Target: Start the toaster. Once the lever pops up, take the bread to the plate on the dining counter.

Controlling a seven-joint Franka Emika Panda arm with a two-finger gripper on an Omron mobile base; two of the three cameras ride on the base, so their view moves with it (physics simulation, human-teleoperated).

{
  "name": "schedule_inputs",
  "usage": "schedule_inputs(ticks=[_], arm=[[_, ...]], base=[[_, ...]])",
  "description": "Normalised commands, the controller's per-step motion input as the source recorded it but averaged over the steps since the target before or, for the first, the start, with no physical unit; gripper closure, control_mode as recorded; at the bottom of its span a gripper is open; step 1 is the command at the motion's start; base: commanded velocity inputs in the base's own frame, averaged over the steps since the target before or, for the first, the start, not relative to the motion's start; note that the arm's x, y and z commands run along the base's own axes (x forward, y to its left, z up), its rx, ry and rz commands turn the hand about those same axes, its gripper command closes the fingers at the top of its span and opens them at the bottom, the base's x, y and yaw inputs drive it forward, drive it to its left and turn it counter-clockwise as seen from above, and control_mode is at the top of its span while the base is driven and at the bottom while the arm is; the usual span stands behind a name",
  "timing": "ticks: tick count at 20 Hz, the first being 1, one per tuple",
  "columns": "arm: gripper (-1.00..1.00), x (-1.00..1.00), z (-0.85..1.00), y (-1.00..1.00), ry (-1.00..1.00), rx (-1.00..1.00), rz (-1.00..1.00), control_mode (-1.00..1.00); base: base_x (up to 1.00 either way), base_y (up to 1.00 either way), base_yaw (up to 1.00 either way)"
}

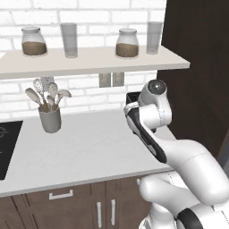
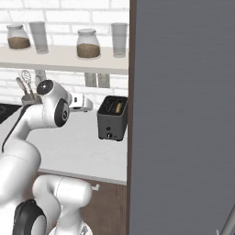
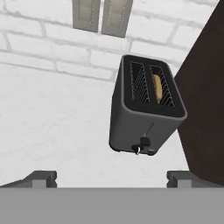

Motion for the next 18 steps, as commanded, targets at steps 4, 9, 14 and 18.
schedule_inputs(ticks=[4,9,14,18], arm=[[-1.00,0.36,-0.02,-0.05,0.00,0.00,0.00,-1.00],[-1.00,0.39,0.00,-0.09,0.00,0.00,0.00,-1.00],[-1.00,0.25,0.00,-0.12,0.00,0.00,0.00,-1.00],[-1.00,0.14,-0.01,-0.20,0.00,0.00,0.00,-1.00]], base=[[0.00,0.00,0.00],[0.00,0.00,0.00],[0.00,0.00,0.00],[0.00,0.00,0.00]])
